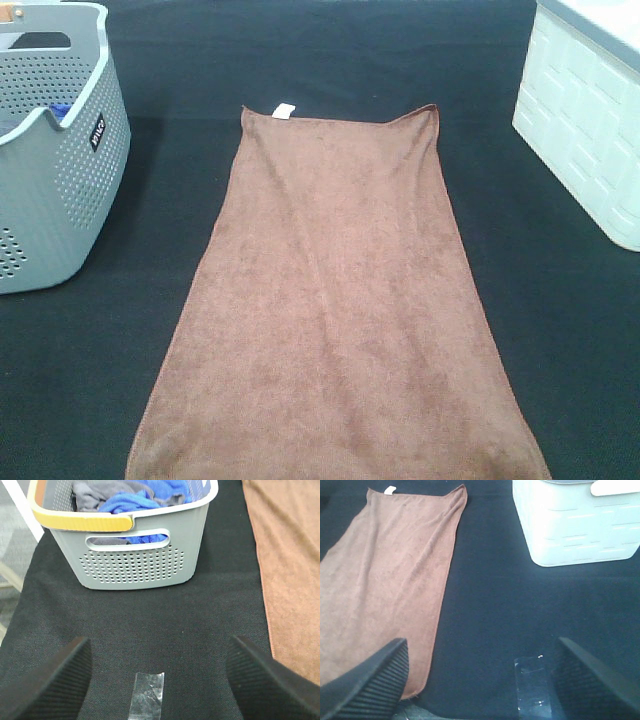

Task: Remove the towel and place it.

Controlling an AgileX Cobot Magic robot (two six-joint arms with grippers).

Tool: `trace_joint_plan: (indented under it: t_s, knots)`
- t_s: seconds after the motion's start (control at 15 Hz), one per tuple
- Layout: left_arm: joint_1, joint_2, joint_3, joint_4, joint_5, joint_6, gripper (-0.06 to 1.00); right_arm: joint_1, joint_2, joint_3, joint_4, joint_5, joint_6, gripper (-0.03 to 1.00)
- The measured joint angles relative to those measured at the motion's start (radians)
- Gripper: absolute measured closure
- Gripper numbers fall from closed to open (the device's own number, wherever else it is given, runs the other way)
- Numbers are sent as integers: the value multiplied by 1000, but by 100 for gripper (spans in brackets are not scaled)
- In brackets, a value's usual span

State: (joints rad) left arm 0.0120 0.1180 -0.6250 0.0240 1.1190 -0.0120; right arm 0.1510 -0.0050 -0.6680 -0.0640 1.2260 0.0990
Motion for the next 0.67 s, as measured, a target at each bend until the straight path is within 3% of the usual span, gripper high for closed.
trace_joint_plan:
  t_s: [0.2,0.4,0.67]
  knots:
    - [0,-120,71,-24,57,12,23,0,0,70,2,-7,-18,21]
    - [0,-123,114,-110,-48,63,23,0,0,153,14,-144,-27,21]
    - [0,-123,117,-117,-66,66,23,0,0,165,17,-158,-42,21]
